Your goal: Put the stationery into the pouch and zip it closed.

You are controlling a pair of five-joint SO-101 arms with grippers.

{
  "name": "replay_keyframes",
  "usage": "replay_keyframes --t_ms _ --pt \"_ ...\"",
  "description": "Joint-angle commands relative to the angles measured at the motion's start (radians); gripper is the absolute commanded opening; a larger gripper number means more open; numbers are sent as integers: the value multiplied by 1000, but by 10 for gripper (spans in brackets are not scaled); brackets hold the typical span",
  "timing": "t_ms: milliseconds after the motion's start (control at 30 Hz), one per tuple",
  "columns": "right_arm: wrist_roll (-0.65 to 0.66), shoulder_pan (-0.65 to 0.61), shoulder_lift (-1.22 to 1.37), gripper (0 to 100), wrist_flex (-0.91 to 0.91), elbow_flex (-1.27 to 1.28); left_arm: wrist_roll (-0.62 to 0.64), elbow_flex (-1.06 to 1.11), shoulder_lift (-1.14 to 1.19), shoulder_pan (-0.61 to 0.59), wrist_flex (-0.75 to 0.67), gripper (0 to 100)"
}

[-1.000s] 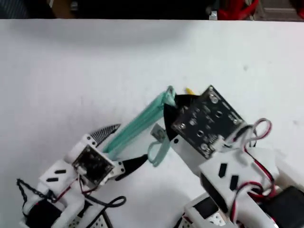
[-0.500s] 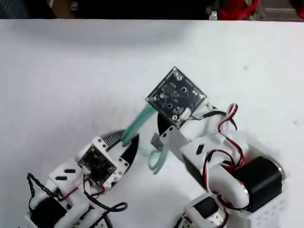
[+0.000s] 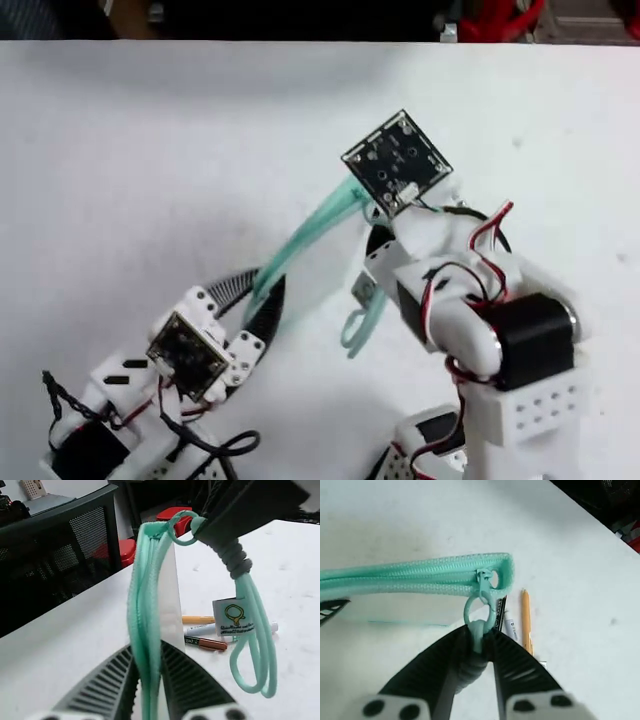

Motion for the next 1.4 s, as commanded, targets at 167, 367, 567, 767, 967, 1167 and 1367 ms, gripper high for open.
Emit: replay_keyframes --t_ms 167,367,567,767,967,1167,1367 --pt "-9 -1 -15 18 -127 126 170 75 -5 -12 -51 268" --pt "-8 -2 -7 18 -128 127 132 198 -5 -38 -195 216" --pt "-3 7 -7 18 -130 130 126 249 -12 -36 -264 12" --pt "-3 7 -18 18 -108 124 126 244 -12 -41 -219 21" --pt "0 36 -108 19 13 78 124 241 -12 -41 -184 22" --pt "87 191 -226 39 -28 221 124 242 -12 -38 -166 22" --pt "87 -12 -326 18 -116 388 124 242 -12 -41 -167 22"
